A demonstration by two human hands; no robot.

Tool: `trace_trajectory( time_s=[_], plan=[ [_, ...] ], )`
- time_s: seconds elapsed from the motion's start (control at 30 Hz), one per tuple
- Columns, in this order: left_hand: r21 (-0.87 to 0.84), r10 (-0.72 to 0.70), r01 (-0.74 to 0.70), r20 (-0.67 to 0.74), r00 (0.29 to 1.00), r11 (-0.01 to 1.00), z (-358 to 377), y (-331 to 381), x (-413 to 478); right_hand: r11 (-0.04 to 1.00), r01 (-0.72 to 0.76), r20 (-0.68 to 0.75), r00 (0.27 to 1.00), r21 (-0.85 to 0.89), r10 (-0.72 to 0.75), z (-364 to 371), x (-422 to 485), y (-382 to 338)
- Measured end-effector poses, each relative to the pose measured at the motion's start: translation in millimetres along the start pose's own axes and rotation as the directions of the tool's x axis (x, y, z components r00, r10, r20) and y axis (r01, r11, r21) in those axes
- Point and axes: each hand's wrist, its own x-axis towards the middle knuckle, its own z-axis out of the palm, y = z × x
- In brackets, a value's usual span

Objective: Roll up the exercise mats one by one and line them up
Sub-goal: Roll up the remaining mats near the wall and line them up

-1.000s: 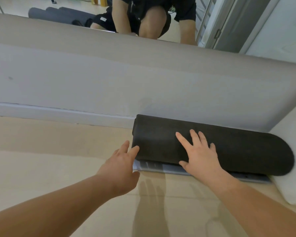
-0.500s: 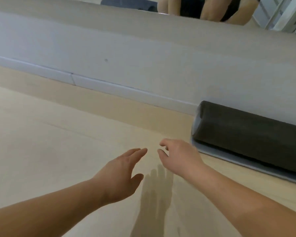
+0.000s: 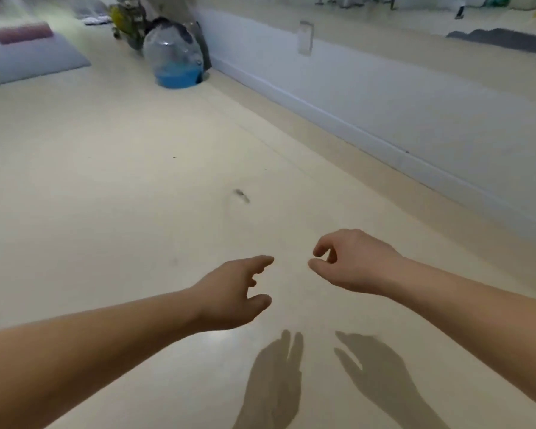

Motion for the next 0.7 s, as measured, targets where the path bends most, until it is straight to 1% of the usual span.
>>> trace_trajectory(
  time_s=[0.1,0.23,0.37,0.47,0.53,0.57,0.63,0.67,0.7],
  plan=[
    [-0.096,-0.107,0.099,-0.087,0.99,0.99,-35,-84,-33,0.995,0.091,0.044,0.995,-0.029,-0.09,17,30,-102],
    [-0.236,-0.266,0.222,-0.175,0.948,0.946,-73,-187,-79,0.98,0.198,0.1,0.975,-0.007,-0.197,53,69,-235],
    [-0.329,-0.407,0.317,-0.254,0.877,0.889,-102,-271,-133,0.952,0.299,0.176,0.936,0.063,-0.305,100,93,-358],
    [-0.378,-0.499,0.377,-0.307,0.81,0.846,-124,-320,-174,0.923,0.362,0.231,0.894,0.13,-0.383,136,99,-436],
    [-0.365,-0.549,0.424,-0.382,0.744,0.829,-140,-347,-201,0.904,0.387,0.261,0.867,0.183,-0.425,160,98,-479],
    [-0.347,-0.578,0.463,-0.44,0.687,0.816,-147,-359,-216,0.895,0.39,0.274,0.856,0.215,-0.439,171,94,-497],
    [-0.34,-0.652,0.569,-0.53,0.542,0.749,-157,-384,-246,0.875,0.398,0.301,0.829,0.277,-0.472,193,85,-527],
    [-0.375,-0.707,0.615,-0.519,0.481,0.693,-157,-398,-260,0.861,0.405,0.315,0.81,0.306,-0.494,203,79,-538],
    [-0.435,-0.775,0.653,-0.467,0.425,0.62,-155,-411,-271,0.847,0.416,0.329,0.791,0.33,-0.516,212,73,-547]
  ],
)
